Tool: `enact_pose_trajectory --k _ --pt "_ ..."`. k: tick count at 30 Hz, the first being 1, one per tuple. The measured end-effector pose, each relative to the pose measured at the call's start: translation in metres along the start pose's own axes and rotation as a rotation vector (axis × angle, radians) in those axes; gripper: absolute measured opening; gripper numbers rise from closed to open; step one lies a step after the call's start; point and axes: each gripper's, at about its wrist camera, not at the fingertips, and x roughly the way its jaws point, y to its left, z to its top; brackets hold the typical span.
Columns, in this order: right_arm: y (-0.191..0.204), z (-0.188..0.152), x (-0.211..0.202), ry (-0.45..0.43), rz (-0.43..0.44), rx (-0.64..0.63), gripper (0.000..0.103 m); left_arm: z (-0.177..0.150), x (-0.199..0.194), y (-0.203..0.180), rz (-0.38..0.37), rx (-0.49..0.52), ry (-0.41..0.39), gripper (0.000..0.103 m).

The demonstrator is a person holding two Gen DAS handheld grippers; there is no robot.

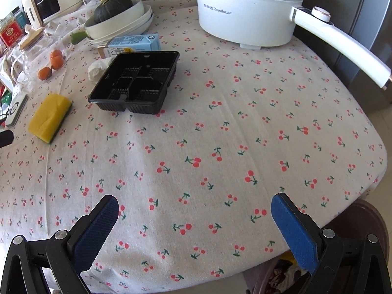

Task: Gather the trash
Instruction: 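Withdraw both grippers from the bin back over the table, then grasp the yellow sponge with the left gripper while the right gripper grasps the black tray, then lift the yellow sponge and black tray off the table toward the bin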

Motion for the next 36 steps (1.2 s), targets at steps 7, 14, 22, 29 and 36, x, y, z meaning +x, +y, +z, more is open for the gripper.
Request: enact_pose_trajectory --k 7,14,22,29,36 --pt "0.007 0.036 0.022 0.008 0.019 0.007 0.102 0.012 0.046 0.000 0.013 0.022 0.047 0.097" --pt "0.024 0.070 0.064 -0.017 0.061 0.045 0.102 0.011 0.062 -0.003 0.013 0.049 0.052 0.084" --pt "0.040 0.087 0.108 -0.020 0.076 0.101 0.100 0.011 0.063 0.005 0.006 0.036 0.041 0.068" --pt "0.048 0.087 0.127 -0.033 0.038 0.068 0.066 0.007 0.059 0.004 -0.005 0.031 0.037 0.065" --pt "0.039 0.074 0.101 -0.041 0.039 0.047 0.058 -0.005 0.040 -0.001 -0.015 0.041 0.035 0.063"
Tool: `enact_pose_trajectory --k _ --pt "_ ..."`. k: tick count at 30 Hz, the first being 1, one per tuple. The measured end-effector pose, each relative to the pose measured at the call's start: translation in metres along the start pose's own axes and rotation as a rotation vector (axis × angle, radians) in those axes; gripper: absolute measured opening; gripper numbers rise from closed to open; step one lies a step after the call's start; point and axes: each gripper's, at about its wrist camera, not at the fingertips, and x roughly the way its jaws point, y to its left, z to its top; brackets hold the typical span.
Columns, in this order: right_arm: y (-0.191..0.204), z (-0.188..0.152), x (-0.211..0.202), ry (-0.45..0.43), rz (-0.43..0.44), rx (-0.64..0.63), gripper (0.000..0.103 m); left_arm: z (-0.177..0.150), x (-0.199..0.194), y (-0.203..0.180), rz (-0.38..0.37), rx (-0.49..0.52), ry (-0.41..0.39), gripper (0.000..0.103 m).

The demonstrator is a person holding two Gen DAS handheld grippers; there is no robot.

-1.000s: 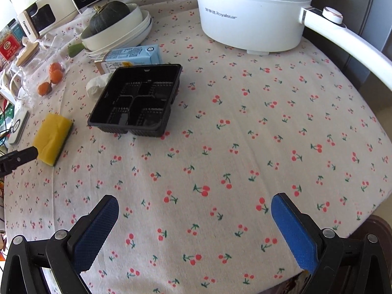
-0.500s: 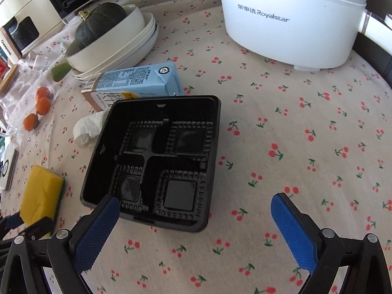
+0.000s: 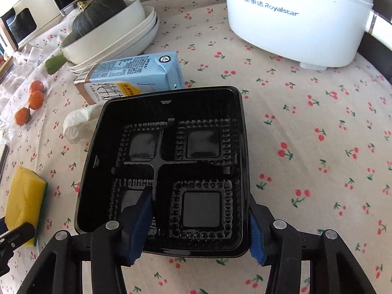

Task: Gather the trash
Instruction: 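Lift the yellow sponge and black tray off the table toward the bin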

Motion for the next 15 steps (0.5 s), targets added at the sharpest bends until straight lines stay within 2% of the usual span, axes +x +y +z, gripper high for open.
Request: enact_pose_trajectory --k 15 --pt "-0.032 -0.062 -0.109 -0.047 -0.023 -0.042 0.058 -0.047 -0.055 -0.035 -0.043 0.037 -0.023 0.062"
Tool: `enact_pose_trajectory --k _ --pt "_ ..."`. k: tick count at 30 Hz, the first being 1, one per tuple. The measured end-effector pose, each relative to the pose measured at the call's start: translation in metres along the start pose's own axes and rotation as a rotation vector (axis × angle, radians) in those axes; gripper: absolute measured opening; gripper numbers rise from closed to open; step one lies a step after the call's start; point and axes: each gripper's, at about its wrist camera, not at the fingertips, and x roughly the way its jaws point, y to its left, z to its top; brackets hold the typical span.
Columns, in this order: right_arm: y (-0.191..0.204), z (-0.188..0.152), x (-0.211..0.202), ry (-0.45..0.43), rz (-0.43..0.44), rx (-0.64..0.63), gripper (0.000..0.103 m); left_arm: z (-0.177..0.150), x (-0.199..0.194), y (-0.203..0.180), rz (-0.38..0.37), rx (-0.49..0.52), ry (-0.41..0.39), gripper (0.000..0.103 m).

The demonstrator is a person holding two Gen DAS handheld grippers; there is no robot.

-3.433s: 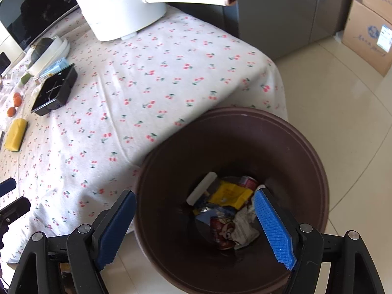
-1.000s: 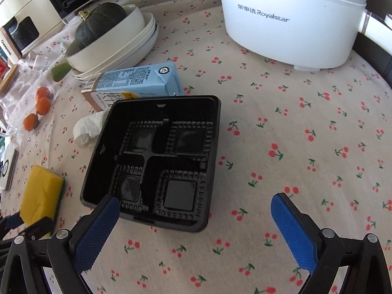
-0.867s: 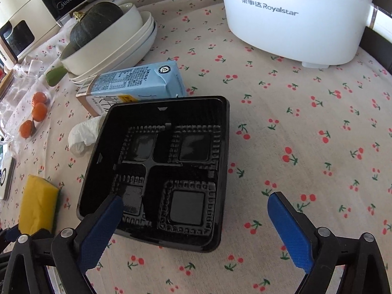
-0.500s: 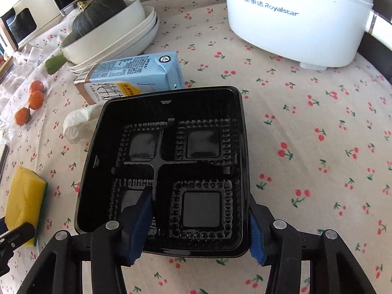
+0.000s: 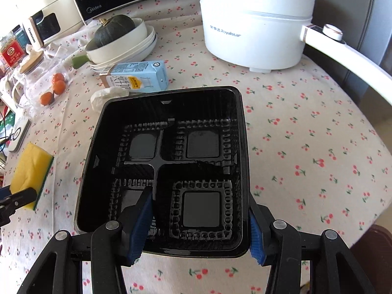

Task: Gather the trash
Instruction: 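Lift the yellow sponge and black tray off the table toward the bin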

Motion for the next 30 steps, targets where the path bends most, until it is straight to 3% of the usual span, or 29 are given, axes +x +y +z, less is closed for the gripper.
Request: enact_pose_trajectory --k 18,30 --pt "-0.049 -0.081 -0.084 -0.017 -0.022 0.063 0.058 -0.059 -0.042 -0.061 -0.119 0.045 -0.013 0.062" --pt "-0.089 -0.118 -0.102 0.010 -0.026 0.138 0.058 -0.064 -0.047 -0.102 -0.166 0.108 -0.023 0.062"
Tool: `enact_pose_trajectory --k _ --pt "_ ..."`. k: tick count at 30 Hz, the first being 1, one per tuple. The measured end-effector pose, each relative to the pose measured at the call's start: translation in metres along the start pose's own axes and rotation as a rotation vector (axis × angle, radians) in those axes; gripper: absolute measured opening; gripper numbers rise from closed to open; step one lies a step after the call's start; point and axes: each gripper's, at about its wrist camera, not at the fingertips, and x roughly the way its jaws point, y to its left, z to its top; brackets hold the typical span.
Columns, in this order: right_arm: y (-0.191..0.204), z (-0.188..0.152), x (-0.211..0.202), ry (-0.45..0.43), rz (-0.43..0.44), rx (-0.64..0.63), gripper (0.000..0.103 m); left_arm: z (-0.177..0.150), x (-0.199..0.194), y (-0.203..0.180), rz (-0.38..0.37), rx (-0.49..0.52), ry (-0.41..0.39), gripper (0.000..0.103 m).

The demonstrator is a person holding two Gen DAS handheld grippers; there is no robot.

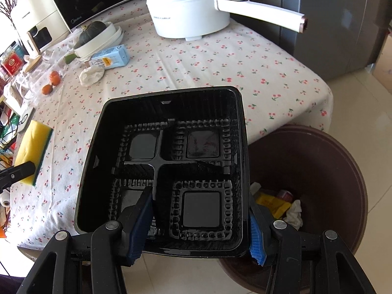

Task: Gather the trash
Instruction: 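Lift the yellow sponge and black tray off the table toward the bin, then open the left gripper over the bin while the right gripper drops the black tray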

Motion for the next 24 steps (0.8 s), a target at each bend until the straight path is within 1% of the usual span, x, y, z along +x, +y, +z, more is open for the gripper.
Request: enact_pose_trajectory --k 13,19,24 --pt "-0.082 -0.031 -0.011 0.023 -0.091 0.111 0.058 -0.003 0.038 -0.080 -0.069 0.131 0.067 0.062" --pt "-0.122 -0.047 -0.016 0.033 -0.134 0.170 0.059 -0.009 0.061 -0.125 -0.110 0.200 0.104 0.062" --pt "-0.148 -0.057 -0.017 0.047 -0.156 0.211 0.059 -0.015 0.082 -0.159 -0.156 0.250 0.138 0.062"
